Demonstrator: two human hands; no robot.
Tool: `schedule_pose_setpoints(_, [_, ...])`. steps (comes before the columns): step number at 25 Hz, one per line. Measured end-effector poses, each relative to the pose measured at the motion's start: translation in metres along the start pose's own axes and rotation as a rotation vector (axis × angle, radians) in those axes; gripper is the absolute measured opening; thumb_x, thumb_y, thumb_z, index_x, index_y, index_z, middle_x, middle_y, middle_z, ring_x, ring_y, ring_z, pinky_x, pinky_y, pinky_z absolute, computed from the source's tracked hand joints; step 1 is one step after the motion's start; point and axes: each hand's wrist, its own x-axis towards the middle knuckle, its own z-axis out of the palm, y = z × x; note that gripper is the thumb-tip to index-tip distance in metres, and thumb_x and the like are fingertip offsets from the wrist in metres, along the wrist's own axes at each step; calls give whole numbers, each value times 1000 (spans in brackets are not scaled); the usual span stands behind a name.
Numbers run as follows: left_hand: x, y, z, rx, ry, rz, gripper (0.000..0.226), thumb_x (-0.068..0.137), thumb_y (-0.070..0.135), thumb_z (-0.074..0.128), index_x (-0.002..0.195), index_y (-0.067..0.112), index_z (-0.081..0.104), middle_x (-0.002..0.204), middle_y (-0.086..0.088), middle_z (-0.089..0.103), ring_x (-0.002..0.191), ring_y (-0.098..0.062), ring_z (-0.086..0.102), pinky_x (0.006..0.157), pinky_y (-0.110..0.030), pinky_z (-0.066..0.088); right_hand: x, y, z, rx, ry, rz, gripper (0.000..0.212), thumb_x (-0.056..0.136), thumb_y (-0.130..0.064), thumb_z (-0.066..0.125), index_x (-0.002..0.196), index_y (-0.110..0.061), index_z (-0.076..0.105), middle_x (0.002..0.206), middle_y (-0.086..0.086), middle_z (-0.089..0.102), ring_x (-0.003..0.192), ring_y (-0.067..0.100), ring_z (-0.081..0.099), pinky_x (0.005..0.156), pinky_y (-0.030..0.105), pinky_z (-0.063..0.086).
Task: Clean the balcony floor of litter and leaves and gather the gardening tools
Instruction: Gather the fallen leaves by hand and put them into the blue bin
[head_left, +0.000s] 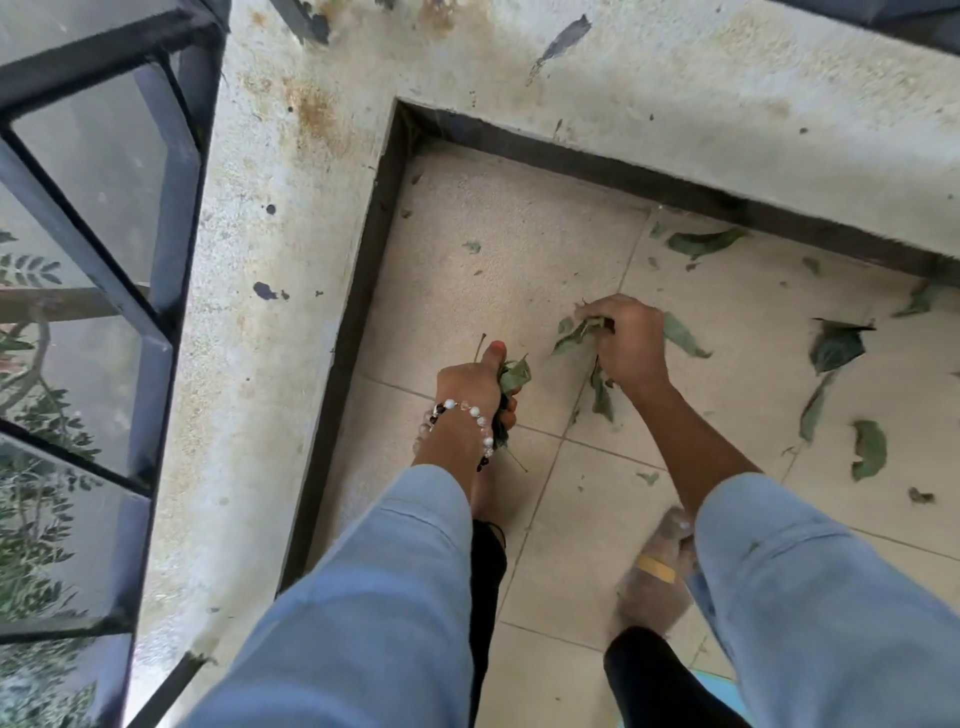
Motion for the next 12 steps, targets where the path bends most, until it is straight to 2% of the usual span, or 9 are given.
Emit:
schedule_pose_setpoints(2, [-4,-3,0,19,-6,7,47,91,37,62,59,2,59,54,-12,54,40,-20,44,39,-19,36,-13,6,-4,-110,-144,-98,37,76,17,55,106,1,70,109,20,64,102,32,59,87,18,38])
schedule_pose_setpoints(4, [-6,-3,0,30,-13,20,47,91,36,62,60,1,59,56,-12,55,41,-21,44,40,-21,37,-30,21,4,-314,-396,-222,37,87,4,53,124,-1,59,129,19,53,119,34,48,98,31,41])
schedule_pose_setpoints(5, [-8,-3,0,38,-13,30,47,91,36,62,60,1,59,56,-12,55,41,-21,45,40,-21,37,-40,27,8,-416,-441,-283,40,88,1,54,128,0,54,134,18,48,123,34,43,99,38,44])
schedule_pose_setpoints(7, [-9,-5,2,51,-8,52,47,90,36,63,60,1,59,55,-12,55,41,-20,45,40,-21,37,-59,38,18,-561,-406,-479,43,78,4,64,120,6,58,129,22,50,118,37,44,82,41,56])
schedule_pose_setpoints(9, [-9,-7,2,62,-4,71,47,91,36,63,60,2,59,55,-12,55,41,-20,45,40,-21,38,-67,52,27,-634,-306,-639,39,67,5,70,105,7,66,115,22,59,107,34,46,60,36,58])
schedule_pose_setpoints(10, [-9,-10,3,66,-3,77,46,91,36,63,60,2,59,55,-12,55,41,-20,45,39,-20,38,-65,54,26,-634,-303,-621,34,65,6,72,99,6,68,109,20,61,101,33,49,56,35,56])
schedule_pose_setpoints(12, [-12,-12,5,70,-9,84,46,91,35,63,61,1,59,54,-12,56,40,-20,45,38,-18,38,-54,55,20,-578,-314,-428,27,73,9,67,100,2,69,103,16,63,96,30,56,67,35,55])
